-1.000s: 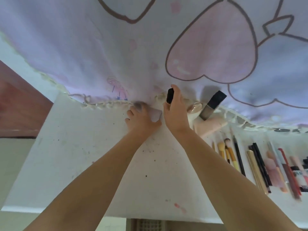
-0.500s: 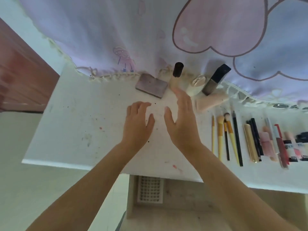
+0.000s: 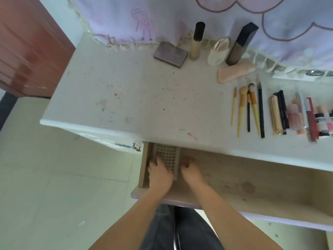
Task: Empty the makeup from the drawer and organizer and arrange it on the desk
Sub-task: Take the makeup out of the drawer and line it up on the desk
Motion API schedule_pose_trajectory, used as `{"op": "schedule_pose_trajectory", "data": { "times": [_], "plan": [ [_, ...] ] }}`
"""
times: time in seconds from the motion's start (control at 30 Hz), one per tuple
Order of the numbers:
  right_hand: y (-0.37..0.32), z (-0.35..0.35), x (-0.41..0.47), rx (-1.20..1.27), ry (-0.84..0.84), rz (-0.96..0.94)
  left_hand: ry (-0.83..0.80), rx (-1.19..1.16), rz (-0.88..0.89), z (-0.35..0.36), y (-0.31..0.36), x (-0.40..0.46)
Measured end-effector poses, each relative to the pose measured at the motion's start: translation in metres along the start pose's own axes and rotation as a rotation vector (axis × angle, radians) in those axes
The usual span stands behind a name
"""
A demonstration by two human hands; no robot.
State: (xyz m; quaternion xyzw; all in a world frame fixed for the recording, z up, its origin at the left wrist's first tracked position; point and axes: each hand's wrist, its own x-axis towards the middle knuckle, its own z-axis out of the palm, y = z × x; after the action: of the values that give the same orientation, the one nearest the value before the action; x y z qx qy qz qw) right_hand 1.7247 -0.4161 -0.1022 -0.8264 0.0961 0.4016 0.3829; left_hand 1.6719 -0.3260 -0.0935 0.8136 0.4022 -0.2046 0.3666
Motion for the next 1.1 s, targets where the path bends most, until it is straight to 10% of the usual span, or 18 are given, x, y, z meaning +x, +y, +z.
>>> {"op": "schedule_pose_trajectory", "data": {
  "times": [0.43,0.73,0.93,1.1],
  "plan": [
    [-0.002,-0.019,-0.012,0.253,-0.111,0.09,-0.109,-0.148,-0.038,-0.015,-0.004,0.006],
    [-0.031,-0.073,-0.094,0.417,-0.401,0.245,-0.563,-0.325,-0.076,-0.118,-0.005,-0.059],
    [-0.118,-0.065,-0.111,0.38,-0.585,0.03,-0.403,-0.406,0.083,-0.218,0.003,-0.079],
    [-0.214,-0.047,-0.069,0.307,-0.36,-0.244,-0.152,-0.465,0.215,-0.28,0.032,0.004]
  ]
}}
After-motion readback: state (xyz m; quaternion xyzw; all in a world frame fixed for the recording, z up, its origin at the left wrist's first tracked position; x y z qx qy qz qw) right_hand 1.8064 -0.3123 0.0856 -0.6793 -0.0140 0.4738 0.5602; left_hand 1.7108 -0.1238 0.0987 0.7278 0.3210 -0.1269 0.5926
